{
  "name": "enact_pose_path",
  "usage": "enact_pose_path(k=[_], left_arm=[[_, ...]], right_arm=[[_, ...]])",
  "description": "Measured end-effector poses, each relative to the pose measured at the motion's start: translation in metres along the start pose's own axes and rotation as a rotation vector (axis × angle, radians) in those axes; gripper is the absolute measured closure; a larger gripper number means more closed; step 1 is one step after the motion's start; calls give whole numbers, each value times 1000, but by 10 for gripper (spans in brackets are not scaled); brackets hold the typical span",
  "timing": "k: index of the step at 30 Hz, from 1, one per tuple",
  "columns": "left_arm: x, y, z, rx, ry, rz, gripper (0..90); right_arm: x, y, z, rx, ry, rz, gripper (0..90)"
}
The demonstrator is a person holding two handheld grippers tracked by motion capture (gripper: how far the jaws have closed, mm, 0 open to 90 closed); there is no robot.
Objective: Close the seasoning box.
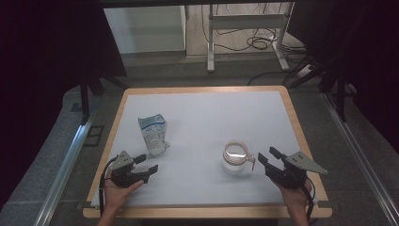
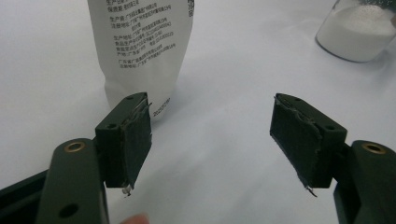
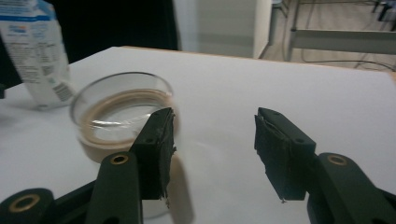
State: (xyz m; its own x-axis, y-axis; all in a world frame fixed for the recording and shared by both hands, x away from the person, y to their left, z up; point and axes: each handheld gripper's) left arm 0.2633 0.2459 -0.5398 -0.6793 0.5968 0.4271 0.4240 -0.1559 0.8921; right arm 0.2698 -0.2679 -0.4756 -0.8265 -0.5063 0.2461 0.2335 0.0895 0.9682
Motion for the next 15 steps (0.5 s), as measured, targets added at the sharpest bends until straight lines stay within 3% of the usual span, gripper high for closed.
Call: enact_pose_path(k=[7, 12, 15], left_arm=[[0, 0, 1, 6, 7, -1, 293], [-1, 0, 2, 6, 10, 3, 293], [0, 0, 2, 6, 12, 0, 293]], right_arm=[[13, -12, -30, -40, -49, 15, 442], [12, -21, -42, -24, -74, 60, 412], [9, -29, -46, -35, -67, 73, 404]])
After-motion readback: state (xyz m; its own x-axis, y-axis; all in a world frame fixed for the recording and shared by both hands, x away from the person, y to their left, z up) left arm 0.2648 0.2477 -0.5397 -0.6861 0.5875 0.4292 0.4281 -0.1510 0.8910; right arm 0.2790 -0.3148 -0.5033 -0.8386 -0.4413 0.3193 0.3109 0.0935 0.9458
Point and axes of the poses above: each handheld gripper's, and its own axes: x roughly backward along the jaws, y roughly out of its top, z roughly to its left, and after that the axes turned 3 degrees about -z, right-handed
